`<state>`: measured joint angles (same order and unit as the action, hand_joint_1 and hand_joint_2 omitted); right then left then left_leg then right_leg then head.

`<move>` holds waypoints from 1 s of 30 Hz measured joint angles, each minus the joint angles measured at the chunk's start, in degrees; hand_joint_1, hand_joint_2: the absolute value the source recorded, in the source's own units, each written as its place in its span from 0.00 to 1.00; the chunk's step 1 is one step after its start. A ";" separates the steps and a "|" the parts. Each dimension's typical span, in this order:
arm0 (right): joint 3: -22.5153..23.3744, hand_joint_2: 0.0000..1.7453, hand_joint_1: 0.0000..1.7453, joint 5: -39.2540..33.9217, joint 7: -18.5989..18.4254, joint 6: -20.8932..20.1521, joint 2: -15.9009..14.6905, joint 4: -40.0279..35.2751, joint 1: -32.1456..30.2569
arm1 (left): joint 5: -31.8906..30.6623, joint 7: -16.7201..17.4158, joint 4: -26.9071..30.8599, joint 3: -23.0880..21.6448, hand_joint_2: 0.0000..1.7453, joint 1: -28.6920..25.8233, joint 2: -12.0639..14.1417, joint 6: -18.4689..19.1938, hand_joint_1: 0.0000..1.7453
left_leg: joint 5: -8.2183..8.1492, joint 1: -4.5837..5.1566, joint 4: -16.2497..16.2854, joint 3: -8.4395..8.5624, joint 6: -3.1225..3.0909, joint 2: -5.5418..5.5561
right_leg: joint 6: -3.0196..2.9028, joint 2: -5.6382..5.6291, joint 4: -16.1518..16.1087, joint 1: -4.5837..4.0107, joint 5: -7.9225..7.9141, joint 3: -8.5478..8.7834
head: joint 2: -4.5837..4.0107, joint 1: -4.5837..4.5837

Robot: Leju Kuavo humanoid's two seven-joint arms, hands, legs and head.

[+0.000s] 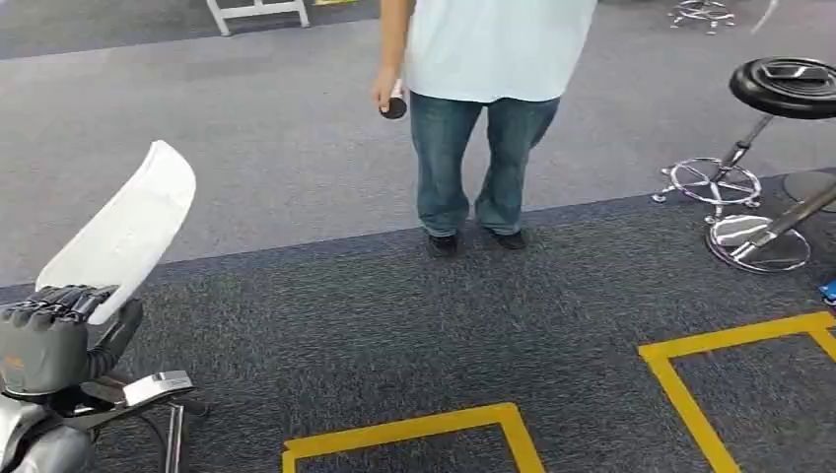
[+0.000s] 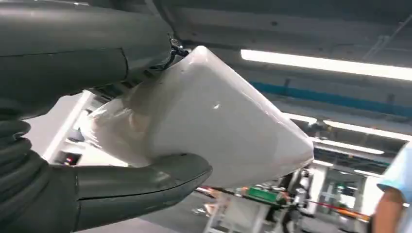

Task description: Take the parts from the cabinet and place them on the table.

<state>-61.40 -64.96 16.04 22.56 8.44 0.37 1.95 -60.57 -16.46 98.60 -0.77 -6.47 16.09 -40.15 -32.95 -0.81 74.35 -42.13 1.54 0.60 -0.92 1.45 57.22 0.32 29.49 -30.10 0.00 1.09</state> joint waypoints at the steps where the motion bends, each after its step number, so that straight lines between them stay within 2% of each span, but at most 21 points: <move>1: 0.00 0.00 0.00 0.02 -0.02 0.00 0.00 0.00 -0.03 | -0.04 0.00 -0.11 -0.02 1.00 -0.01 0.00 0.00 1.00 | 0.32 -0.14 0.85 -0.45 0.11 -0.02 | 0.05 0.87 0.02 -0.03 0.13 0.09 | 0.00 -0.02; 2: 0.00 0.00 0.00 0.02 -0.02 -0.02 0.00 0.00 -0.02 | -0.07 0.00 -0.22 0.00 1.00 -0.03 0.02 0.00 1.00 | 1.95 -0.23 -0.90 0.45 0.21 -0.14 | 0.11 1.73 0.03 -0.07 0.32 0.22 | 0.00 -0.02; 4: -0.02 0.00 0.00 0.02 -0.02 -0.02 0.00 0.00 0.01 | -0.07 0.00 -0.28 0.00 1.00 -0.01 0.02 0.00 1.00 | 6.88 -0.27 -10.09 5.29 0.08 -1.44 | 0.46 3.20 0.03 -0.08 0.78 0.86 | 0.00 0.00; 5: -0.02 0.00 0.00 0.02 -0.04 -0.02 0.00 0.00 0.01 | -0.07 0.00 -0.28 0.00 1.00 0.05 0.04 0.00 1.00 | 7.78 -0.07 -14.17 7.32 -0.13 -4.15 | 0.73 3.77 0.02 -0.25 1.05 1.21 | 0.00 -0.02; 6: -0.02 0.00 0.00 0.02 -0.04 -0.02 0.00 0.02 0.04 | -0.04 0.00 -0.37 -0.04 1.00 0.36 0.04 0.00 1.00 | 6.87 0.94 -15.25 7.85 -0.44 -5.84 | 1.21 4.40 0.19 -0.76 1.40 0.99 | 0.00 0.11; 7: -0.02 0.00 0.00 0.02 -0.09 -0.02 0.00 0.02 0.04 | -0.02 0.00 -0.37 -0.04 1.00 0.46 0.00 0.00 1.00 | 6.79 0.83 -15.03 7.59 -1.23 -5.27 | 1.46 4.97 0.04 -0.80 1.48 1.09 | 0.00 -0.09; 10: -0.04 0.00 0.00 0.02 -0.15 0.00 0.00 0.00 0.21 | 0.02 0.00 -0.46 0.04 1.00 0.36 0.11 0.00 1.00 | 6.90 0.87 -15.55 7.52 -2.23 -2.97 | 2.40 7.15 -0.15 -0.76 2.13 1.91 | 0.00 -0.11; 12: -0.09 0.00 0.00 0.06 -0.07 -0.02 0.00 0.00 0.25 | 0.02 -0.02 -0.46 0.04 1.00 0.63 0.11 -0.02 1.00 | 7.08 0.52 -15.93 7.74 -3.17 -1.85 | 2.71 1.13 3.93 -0.26 4.82 -0.10 | 0.00 -0.53; 13: -0.09 0.00 0.00 0.02 -0.13 -0.02 0.00 0.02 0.22 | 0.02 -0.02 -0.46 0.02 1.00 0.79 0.05 -0.02 1.00 | 7.04 0.52 -15.91 7.65 -3.40 -1.10 | 2.75 -0.48 8.86 -0.25 6.96 -2.61 | 0.00 -0.77; 15: -0.09 0.00 0.00 0.00 -0.18 -0.02 0.00 0.02 0.05 | 0.00 -0.02 -0.48 0.00 1.00 0.73 -0.02 -0.02 1.00 | 6.99 0.58 -15.90 7.66 -3.48 0.48 | 2.80 -1.34 17.88 -0.27 9.89 -7.73 | 0.00 -0.76; 16: -0.09 0.00 0.00 0.00 -0.20 -0.02 0.00 0.02 0.05 | 0.00 0.00 -0.52 -0.02 1.00 0.73 -0.07 0.00 1.00 | 6.99 0.59 -15.89 7.71 -3.48 1.27 | 2.79 -1.37 19.18 -0.26 9.41 -8.98 | 0.00 -0.85; 18: -0.09 0.00 0.00 -0.05 -0.20 -0.02 -0.02 0.02 0.10 | 0.00 -0.02 -0.59 -0.02 1.00 0.73 -0.11 0.00 1.00 | 6.95 0.56 -15.86 7.96 -3.41 2.98 | 2.67 -1.52 14.28 -0.21 4.87 -7.64 | 0.00 -0.87; 19: -0.09 0.00 0.00 -0.05 -0.20 -0.02 0.00 0.02 0.10 | 0.00 0.00 -0.59 -0.02 1.00 0.73 -0.13 0.00 1.00 | 6.87 0.50 -15.86 8.18 -3.30 3.92 | 2.57 -2.25 8.56 -0.06 1.45 -5.29 | 0.00 -0.81; 20: -0.09 0.00 0.00 -0.05 -0.20 -0.02 -0.02 0.02 0.10 | 0.00 0.00 -0.59 -0.02 1.00 0.73 -0.15 0.00 1.00 | 6.76 0.44 -15.83 8.32 -3.11 4.71 | 2.51 -4.10 3.35 0.20 -1.06 -3.11 | 0.00 -0.85; 21: -0.09 0.00 0.00 -0.02 -0.20 -0.02 -0.02 0.02 0.11 | 0.00 0.00 -0.61 0.00 1.00 0.82 -0.13 0.00 1.00 | 6.68 0.73 -15.52 8.11 -2.69 5.32 | 2.43 -6.49 1.74 0.43 -0.27 -2.45 | 0.00 -0.76; 23: -0.11 0.00 0.00 -0.13 -0.20 -0.02 -0.02 0.02 0.12 | 0.02 -0.17 -0.61 -0.02 1.00 0.86 -0.13 0.00 1.00 | 7.00 0.23 -15.50 7.50 -1.92 6.62 | 2.17 -5.65 1.10 0.19 -0.26 -1.62 | 0.00 -0.76; 25: -0.11 0.00 0.00 -0.13 -0.20 0.00 0.00 0.00 0.25 | 0.07 -0.46 -0.68 0.04 1.00 0.61 -0.09 0.00 1.00 | 7.39 0.13 -15.85 7.30 -1.16 8.05 | 1.43 -4.33 0.81 0.20 -0.57 -1.40 | 0.00 -0.70; 26: -0.11 0.00 0.00 -0.13 -0.20 0.00 0.07 0.02 0.33 | 0.09 -0.59 -0.70 0.09 1.00 0.52 -0.09 0.00 1.00 | 6.89 0.15 -15.20 7.21 -1.12 6.33 | 0.98 -3.46 0.35 0.46 -0.85 -1.13 | 0.00 -0.72; 27: -0.11 0.00 0.00 -0.13 -0.20 0.02 0.07 0.02 0.28 | 0.17 -0.72 -0.70 0.09 1.00 0.87 -0.04 0.00 1.00 | 5.48 0.52 -13.21 6.37 -0.90 2.94 | 0.67 -2.77 0.08 0.30 -0.77 -0.86 | 0.00 -0.19; 28: -0.11 0.00 0.00 -0.15 -0.20 0.06 0.07 0.02 0.20 | 0.22 -0.77 -0.77 0.05 1.00 1.15 -0.09 0.00 1.00 | 3.43 0.48 -9.53 4.64 -0.61 1.19 | 0.48 -1.89 0.09 0.16 -0.72 -0.81 | 0.00 -0.04; 30: -0.11 0.00 0.00 -0.22 -0.20 0.07 0.07 0.02 0.06 | 0.28 -0.98 -0.96 0.00 1.00 1.15 -0.20 0.00 1.00 | -0.43 0.18 -0.43 0.41 -0.30 0.05 | 0.17 -0.16 0.12 -0.16 -0.51 -0.79 | 0.00 -0.02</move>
<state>-61.51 -65.18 15.85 22.62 8.50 0.39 2.01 -60.28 -17.44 97.64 -0.77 -5.32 15.89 -40.15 -33.37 -0.63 73.92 -41.73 1.24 0.65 -0.74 1.29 57.34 0.16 28.98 -30.89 0.00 1.07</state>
